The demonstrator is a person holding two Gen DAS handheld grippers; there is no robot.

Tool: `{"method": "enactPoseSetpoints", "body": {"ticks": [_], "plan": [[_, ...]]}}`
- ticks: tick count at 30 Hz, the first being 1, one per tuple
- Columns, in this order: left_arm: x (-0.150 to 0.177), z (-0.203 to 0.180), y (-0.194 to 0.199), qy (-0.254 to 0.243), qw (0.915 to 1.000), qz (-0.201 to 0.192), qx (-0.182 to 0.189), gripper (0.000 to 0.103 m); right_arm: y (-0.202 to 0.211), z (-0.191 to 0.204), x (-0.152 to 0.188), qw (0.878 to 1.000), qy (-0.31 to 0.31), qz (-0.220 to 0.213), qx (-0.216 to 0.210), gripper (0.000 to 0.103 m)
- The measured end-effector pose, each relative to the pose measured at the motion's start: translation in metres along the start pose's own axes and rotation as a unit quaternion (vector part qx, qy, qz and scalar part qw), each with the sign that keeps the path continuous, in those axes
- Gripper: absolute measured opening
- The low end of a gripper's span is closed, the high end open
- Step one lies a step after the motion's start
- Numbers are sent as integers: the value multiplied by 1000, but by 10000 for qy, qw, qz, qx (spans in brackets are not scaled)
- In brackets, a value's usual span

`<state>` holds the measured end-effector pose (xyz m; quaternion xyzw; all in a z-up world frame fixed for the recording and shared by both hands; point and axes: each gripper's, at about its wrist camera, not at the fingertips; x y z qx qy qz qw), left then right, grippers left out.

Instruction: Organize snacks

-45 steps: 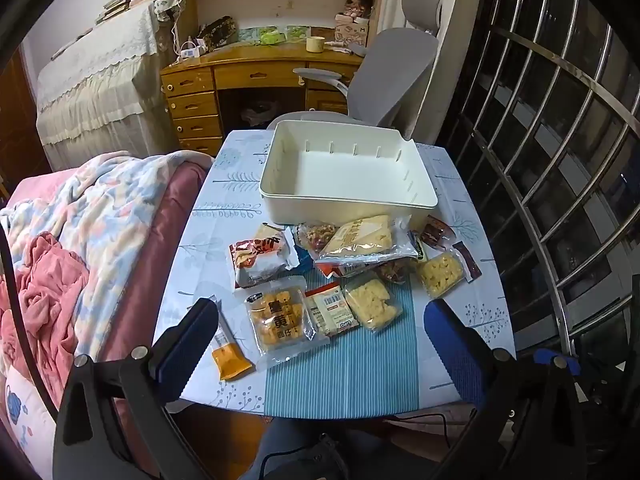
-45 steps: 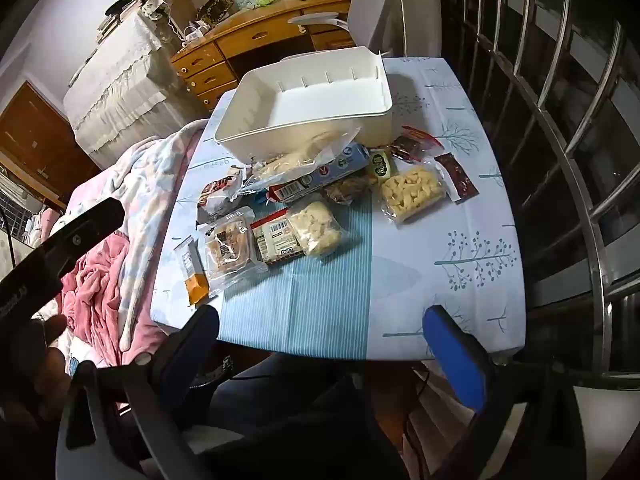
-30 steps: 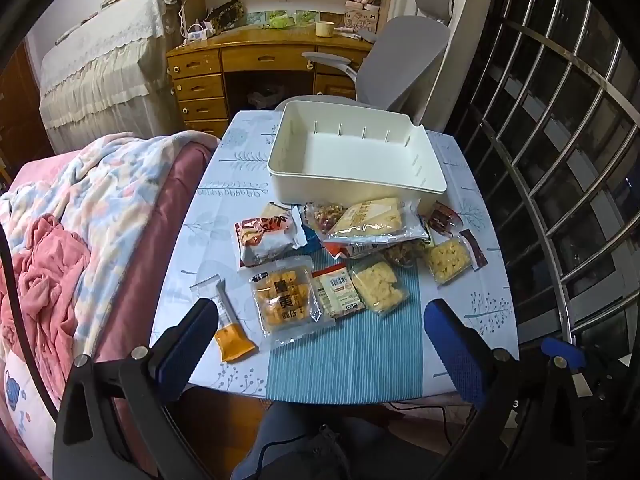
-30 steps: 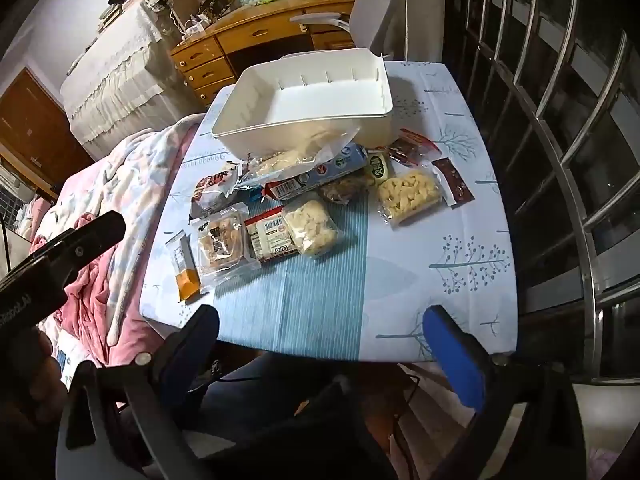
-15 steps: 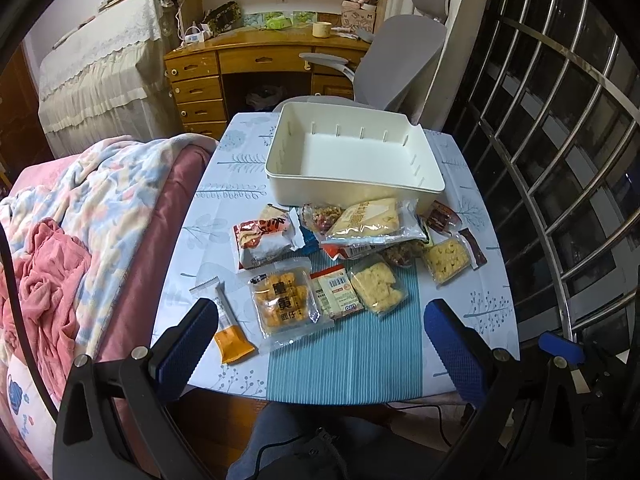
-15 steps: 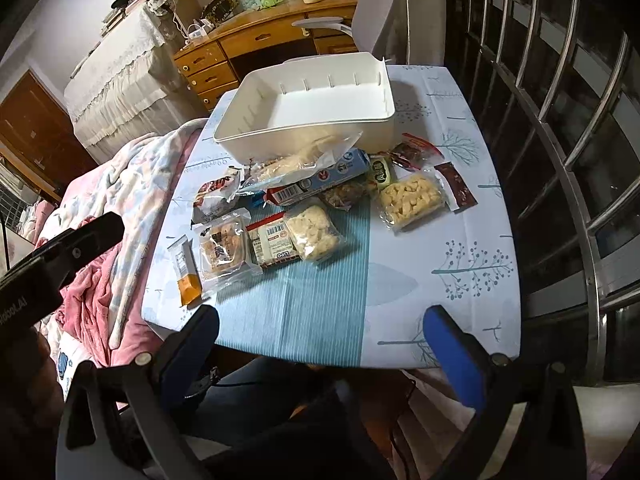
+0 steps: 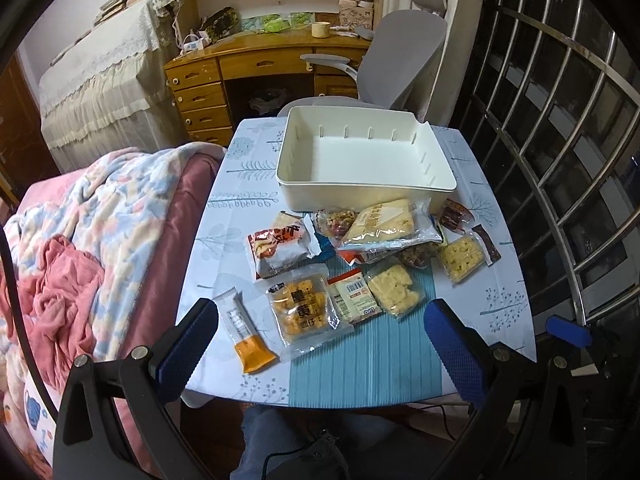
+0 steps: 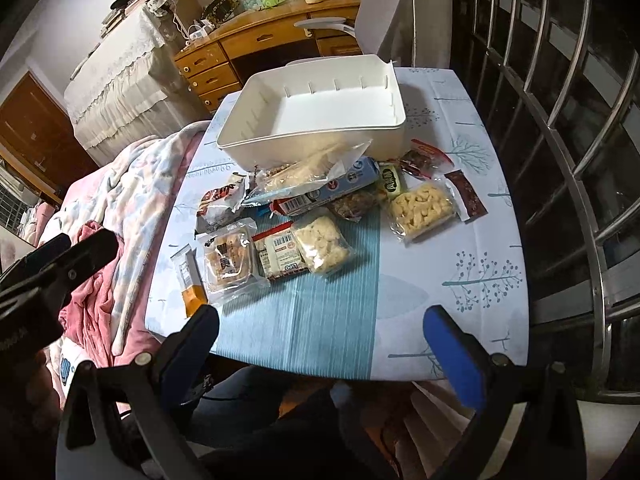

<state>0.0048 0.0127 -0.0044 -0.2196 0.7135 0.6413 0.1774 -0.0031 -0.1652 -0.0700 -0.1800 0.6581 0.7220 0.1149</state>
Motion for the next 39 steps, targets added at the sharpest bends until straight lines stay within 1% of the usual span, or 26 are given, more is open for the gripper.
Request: {"method": "enactPoseSetpoints", "body": {"ticks": [5, 11, 14, 20, 27, 29, 32, 34, 36, 39], "plan": [[-6, 19, -1, -20, 9999, -43, 96, 102, -6, 14, -7, 9999, -92, 62, 85, 102], [-19, 47, -5, -20, 9989, -106, 448, 102, -12, 35, -11, 9990, -331, 147, 279, 102], [-28, 62, -11, -139, 9981, -20, 608, 102, -13, 46, -15, 9975, -577, 157, 380, 102], [-48, 103, -15, -358, 9964, -2, 766, 102, -23, 80, -23, 9932, -1052, 176, 469, 102], [-70, 161, -19, -597, 9943, 15, 883, 102, -40, 122, -29, 9864, -1557, 214, 476, 102], [-76, 177, -25, -700, 9930, 97, 949, 102, -45, 132, -28, 9843, -1683, 228, 481, 102], [-80, 190, -34, -870, 9900, 261, 1082, 102, -51, 148, -23, 9803, -1883, 200, 563, 102], [-80, 199, -44, -1010, 9870, 426, 1176, 102, -51, 156, -20, 9784, -1951, 121, 670, 102], [-79, 204, -55, -1142, 9849, 558, 1176, 102, -50, 163, -18, 9770, -1979, -10, 788, 102], [-78, 209, -69, -1246, 9804, 737, 1334, 102, -49, 167, -14, 9743, -2023, -228, 961, 102]]}}
Point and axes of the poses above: each gripper's, at about its wrist camera, not at the fingertips, and y roughly against the way its jaws point, z to its left, x to its underside, and after that the axes turned 7 degrees about x, right-handed
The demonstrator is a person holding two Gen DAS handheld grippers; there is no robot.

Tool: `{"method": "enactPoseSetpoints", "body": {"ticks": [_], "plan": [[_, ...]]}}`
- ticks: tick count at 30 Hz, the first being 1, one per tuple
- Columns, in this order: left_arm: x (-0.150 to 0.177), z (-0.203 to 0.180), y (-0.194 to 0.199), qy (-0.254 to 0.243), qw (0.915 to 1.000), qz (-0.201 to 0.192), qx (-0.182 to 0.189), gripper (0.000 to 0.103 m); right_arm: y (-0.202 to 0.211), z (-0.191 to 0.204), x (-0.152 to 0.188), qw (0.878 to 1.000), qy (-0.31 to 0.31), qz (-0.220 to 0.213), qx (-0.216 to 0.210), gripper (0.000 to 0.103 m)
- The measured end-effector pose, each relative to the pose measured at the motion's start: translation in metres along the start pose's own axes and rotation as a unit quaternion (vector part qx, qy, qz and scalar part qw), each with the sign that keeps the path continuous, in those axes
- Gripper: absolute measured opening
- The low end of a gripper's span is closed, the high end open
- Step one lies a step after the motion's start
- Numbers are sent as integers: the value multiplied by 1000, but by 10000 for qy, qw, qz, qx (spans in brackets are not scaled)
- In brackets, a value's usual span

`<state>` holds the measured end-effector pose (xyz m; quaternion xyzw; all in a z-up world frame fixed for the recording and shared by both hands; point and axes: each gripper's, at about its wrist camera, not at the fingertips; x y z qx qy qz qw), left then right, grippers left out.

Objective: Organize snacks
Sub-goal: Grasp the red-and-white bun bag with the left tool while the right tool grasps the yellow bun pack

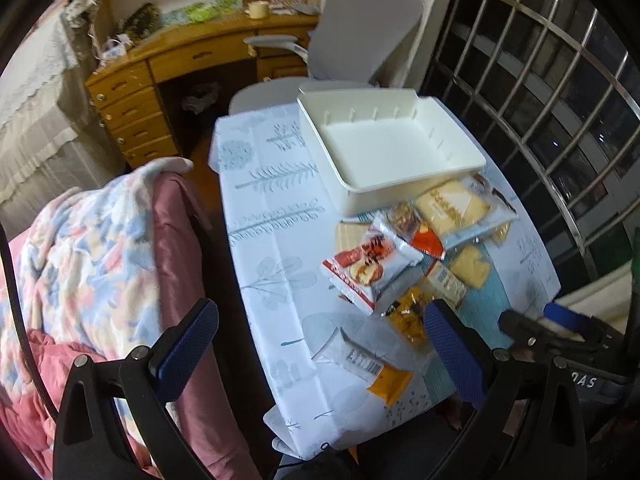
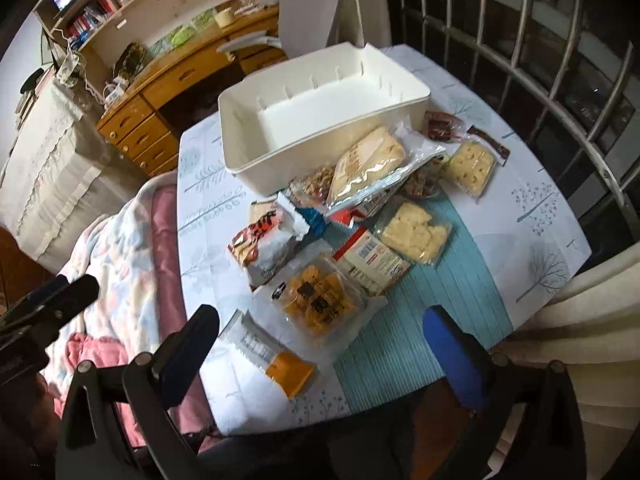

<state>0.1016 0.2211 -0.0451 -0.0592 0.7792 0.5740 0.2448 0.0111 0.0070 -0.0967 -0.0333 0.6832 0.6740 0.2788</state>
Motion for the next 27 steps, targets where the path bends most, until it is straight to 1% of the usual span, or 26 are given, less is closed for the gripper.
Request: {"method": "enactPoseSetpoints", "body": {"ticks": [3, 7, 11, 15, 18, 22, 25, 27], "plan": [[-1, 1, -19, -150, 9995, 227, 141, 102, 2, 0, 7, 9996, 40, -250, 103, 102], [-5, -5, -46, -326, 9979, 467, 311, 102, 0, 4, 16, 9987, 259, -429, 110, 102], [-14, -16, -72, -467, 9957, 690, 398, 102, -12, 10, 25, 9974, 482, -533, 66, 102], [-25, -27, -103, -678, 9915, 985, 517, 102, -25, 18, 33, 9945, 763, -686, 199, 102], [-29, -36, -128, -883, 9875, 1205, 513, 102, -40, 22, 38, 9919, 998, -689, 379, 102], [-32, -46, -161, -1079, 9824, 1451, 473, 102, -63, 28, 46, 9861, 1407, -756, 461, 102], [-34, -50, -187, -1125, 9781, 1692, 447, 102, -83, 33, 50, 9796, 1779, -745, 564, 102], [-36, -52, -204, -1139, 9769, 1770, 370, 102, -95, 38, 52, 9742, 2037, -785, 579, 101]]}}
Point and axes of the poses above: each gripper's, at about its wrist camera, not at the fingertips, and y roughly against the way its jaws point, z to its left, x to its underside, and after that the axes turned 7 degrees about x, right-handed
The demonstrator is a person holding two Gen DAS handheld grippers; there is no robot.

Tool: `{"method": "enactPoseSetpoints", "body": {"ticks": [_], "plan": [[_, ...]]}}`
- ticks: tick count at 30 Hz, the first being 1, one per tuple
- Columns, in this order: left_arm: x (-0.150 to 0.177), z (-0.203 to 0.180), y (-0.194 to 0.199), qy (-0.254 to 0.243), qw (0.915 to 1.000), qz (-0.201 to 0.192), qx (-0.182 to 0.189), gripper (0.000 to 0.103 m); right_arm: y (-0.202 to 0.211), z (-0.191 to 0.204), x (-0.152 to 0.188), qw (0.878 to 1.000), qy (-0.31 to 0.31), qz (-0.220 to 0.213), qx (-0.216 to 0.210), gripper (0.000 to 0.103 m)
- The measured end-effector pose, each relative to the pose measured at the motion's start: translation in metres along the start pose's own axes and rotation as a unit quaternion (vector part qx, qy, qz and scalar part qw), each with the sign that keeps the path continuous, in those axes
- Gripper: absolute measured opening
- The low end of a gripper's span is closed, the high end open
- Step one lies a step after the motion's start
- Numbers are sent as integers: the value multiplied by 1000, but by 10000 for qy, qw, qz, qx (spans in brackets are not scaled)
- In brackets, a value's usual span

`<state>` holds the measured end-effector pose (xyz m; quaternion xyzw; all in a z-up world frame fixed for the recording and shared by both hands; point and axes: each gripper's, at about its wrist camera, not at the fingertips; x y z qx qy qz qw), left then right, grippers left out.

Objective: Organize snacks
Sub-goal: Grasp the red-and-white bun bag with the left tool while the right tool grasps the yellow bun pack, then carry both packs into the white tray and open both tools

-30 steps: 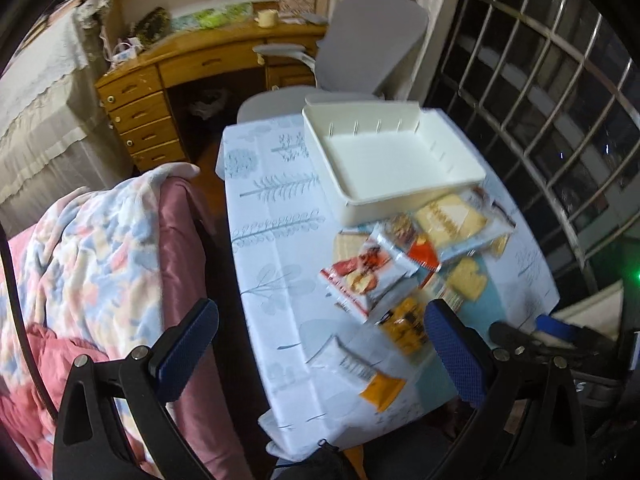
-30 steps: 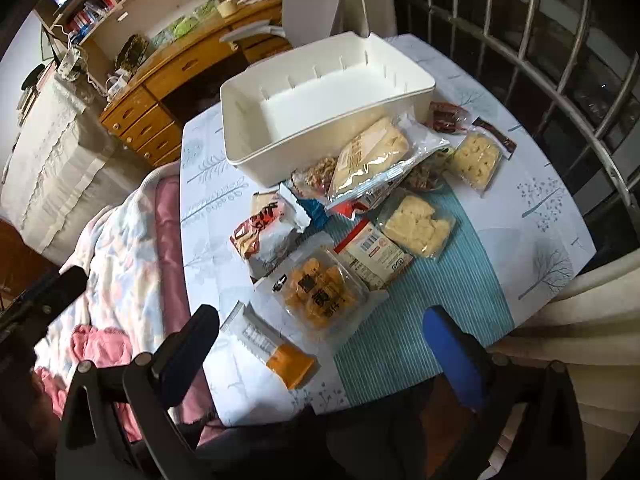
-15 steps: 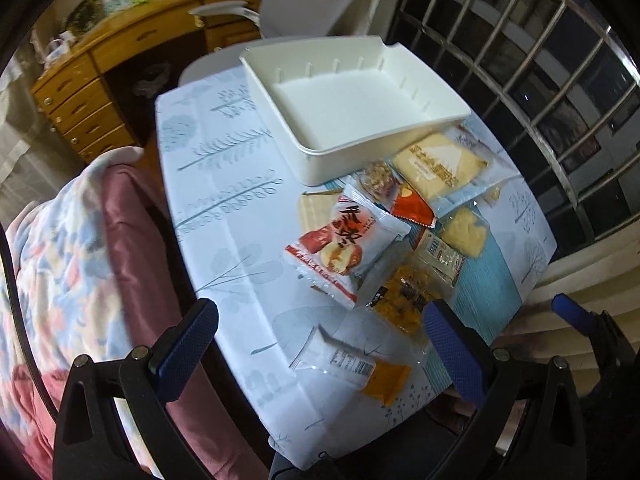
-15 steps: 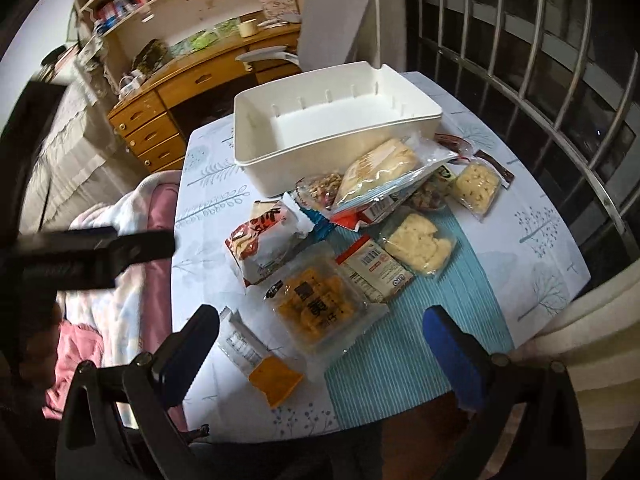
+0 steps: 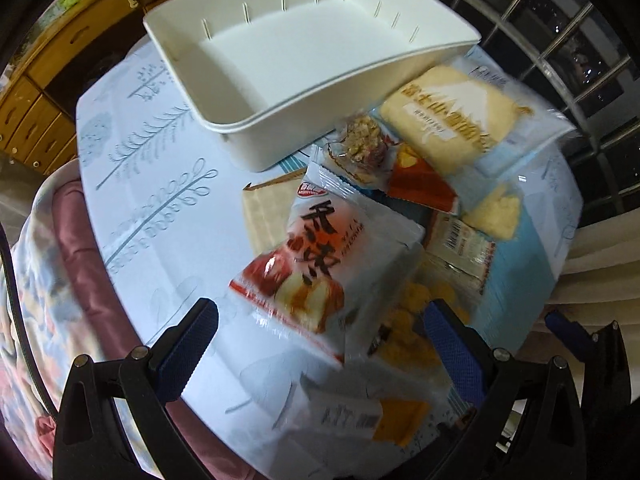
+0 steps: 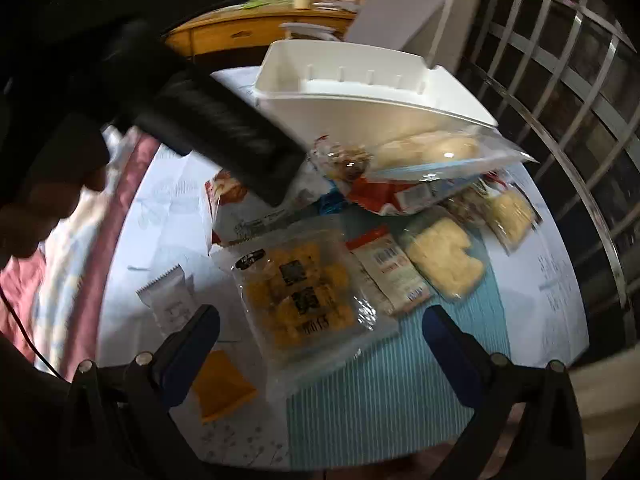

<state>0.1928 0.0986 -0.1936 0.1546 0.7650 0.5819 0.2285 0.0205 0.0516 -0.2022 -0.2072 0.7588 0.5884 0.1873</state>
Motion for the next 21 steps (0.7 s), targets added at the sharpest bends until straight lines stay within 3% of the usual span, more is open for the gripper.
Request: {"method": "enactPoseSetpoints", "body": {"ticks": [4, 9, 15, 21], "plan": [[-11, 4, -24, 132, 9992, 268, -273, 102, -18, 11, 1, 9991, 431, -56, 1, 101], [-16, 8, -41, 210, 9989, 394, -167, 102, -39, 18, 2, 9972, 744, 23, -42, 101], [-19, 10, -56, 179, 9981, 529, -271, 95, -55, 22, 3, 9959, 861, 211, -154, 95], [-21, 12, -67, 161, 9977, 578, -301, 89, -65, 27, 9, 9956, 881, 316, -5, 93]]}}
Point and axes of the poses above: each gripper's, at about its wrist camera, not at the fingertips, and y roughly against the way its jaws point, z to its left, x to its underside, and after that the axes turned 7 degrees about x, right-handed
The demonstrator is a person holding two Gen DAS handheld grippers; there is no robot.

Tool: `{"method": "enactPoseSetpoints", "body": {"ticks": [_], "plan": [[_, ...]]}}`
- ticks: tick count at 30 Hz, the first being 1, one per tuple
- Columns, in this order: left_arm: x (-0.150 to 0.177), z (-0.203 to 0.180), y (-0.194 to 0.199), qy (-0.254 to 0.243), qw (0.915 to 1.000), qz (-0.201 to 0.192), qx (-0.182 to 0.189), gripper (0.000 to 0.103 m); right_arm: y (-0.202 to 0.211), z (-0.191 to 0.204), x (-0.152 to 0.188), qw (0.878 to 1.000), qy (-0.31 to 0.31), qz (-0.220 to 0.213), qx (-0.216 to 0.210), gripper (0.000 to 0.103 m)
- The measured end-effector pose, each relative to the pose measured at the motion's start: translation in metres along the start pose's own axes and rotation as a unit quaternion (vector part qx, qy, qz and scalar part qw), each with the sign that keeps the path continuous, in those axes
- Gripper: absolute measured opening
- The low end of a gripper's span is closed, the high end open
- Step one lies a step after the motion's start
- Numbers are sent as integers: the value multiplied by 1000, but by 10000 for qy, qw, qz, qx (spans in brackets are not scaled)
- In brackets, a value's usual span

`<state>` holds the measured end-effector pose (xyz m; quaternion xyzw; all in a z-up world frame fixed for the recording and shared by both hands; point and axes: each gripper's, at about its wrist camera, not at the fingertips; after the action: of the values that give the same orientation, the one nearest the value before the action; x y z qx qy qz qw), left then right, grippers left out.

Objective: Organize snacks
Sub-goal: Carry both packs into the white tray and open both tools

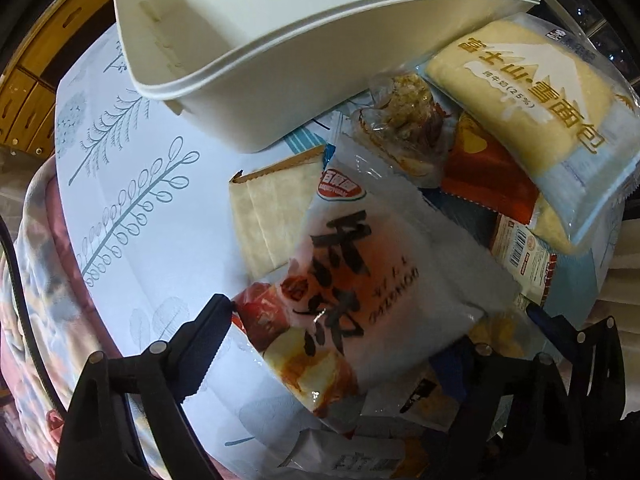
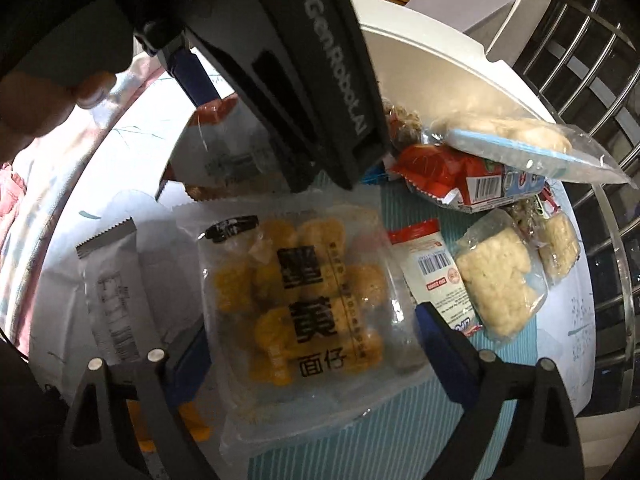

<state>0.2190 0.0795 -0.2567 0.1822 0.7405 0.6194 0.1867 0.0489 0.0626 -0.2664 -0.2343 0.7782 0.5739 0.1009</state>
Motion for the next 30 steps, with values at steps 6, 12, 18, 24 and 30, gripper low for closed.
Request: {"method": "enactPoseSetpoints", "body": {"ticks": [6, 12, 18, 24, 30], "plan": [[-6, -4, 0, -132, 9999, -24, -57, 78, -5, -8, -5, 9997, -117, 170, -111, 86], [-3, -10, 8, -255, 9997, -46, -29, 64, -2, -14, -15, 9985, -251, 465, -106, 83], [8, -3, 22, -228, 9997, 71, 59, 62, 9, -17, -20, 9956, -517, 761, -162, 82], [23, -4, 59, -198, 9998, -46, -3, 62, 33, -27, -29, 9911, -903, 906, -369, 83], [37, 10, 101, -43, 9995, -328, -27, 62, 57, -54, -51, 9913, -964, 721, -536, 83]]}}
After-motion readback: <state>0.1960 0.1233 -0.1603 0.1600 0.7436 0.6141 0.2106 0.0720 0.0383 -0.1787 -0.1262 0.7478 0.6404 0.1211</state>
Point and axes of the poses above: each gripper's, at about its wrist camera, not at the fingertips, and y roughly against the way its jaws point, z to its left, x to its underside, and after that the axes turned 7 degrees about x, right-handed
